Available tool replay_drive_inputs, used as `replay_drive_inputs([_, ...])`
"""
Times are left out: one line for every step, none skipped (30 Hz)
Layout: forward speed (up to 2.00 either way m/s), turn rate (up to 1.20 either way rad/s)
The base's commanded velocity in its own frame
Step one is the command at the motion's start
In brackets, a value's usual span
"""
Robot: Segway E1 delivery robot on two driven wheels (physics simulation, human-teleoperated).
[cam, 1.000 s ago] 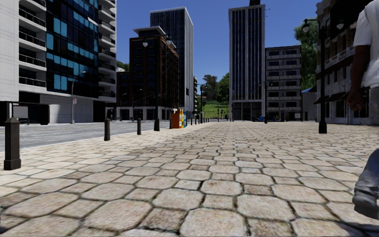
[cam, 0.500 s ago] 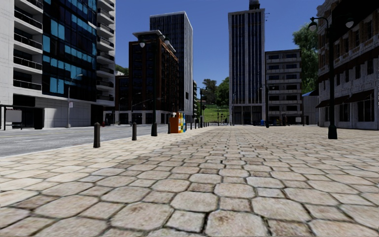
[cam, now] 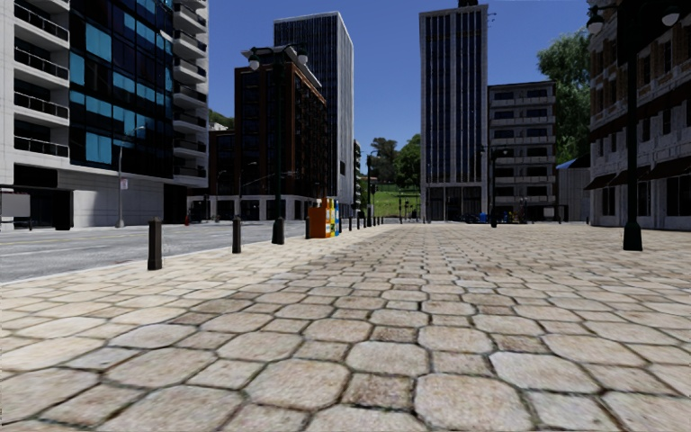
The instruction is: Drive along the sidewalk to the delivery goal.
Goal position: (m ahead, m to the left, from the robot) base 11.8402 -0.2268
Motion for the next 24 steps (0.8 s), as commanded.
replay_drive_inputs([1.54, 0.00])
replay_drive_inputs([1.54, 0.00])
replay_drive_inputs([1.54, 0.00])
replay_drive_inputs([1.56, 0.00])
replay_drive_inputs([2.00, 0.00])
replay_drive_inputs([2.00, 0.00])
replay_drive_inputs([2.00, 0.00])
replay_drive_inputs([2.00, 0.00])
replay_drive_inputs([2.00, 0.00])
replay_drive_inputs([2.00, 0.00])
replay_drive_inputs([2.00, 0.00])
replay_drive_inputs([2.00, 0.00])
replay_drive_inputs([2.00, 0.00])
replay_drive_inputs([2.00, 0.00])
replay_drive_inputs([2.00, 0.00])
replay_drive_inputs([2.00, 0.00])
replay_drive_inputs([2.00, 0.00])
replay_drive_inputs([2.00, 0.00])
replay_drive_inputs([2.00, -0.02])
replay_drive_inputs([2.00, -0.16])
replay_drive_inputs([2.00, -0.23])
replay_drive_inputs([2.00, -0.27])
replay_drive_inputs([2.00, -0.28])
replay_drive_inputs([2.00, -0.28])
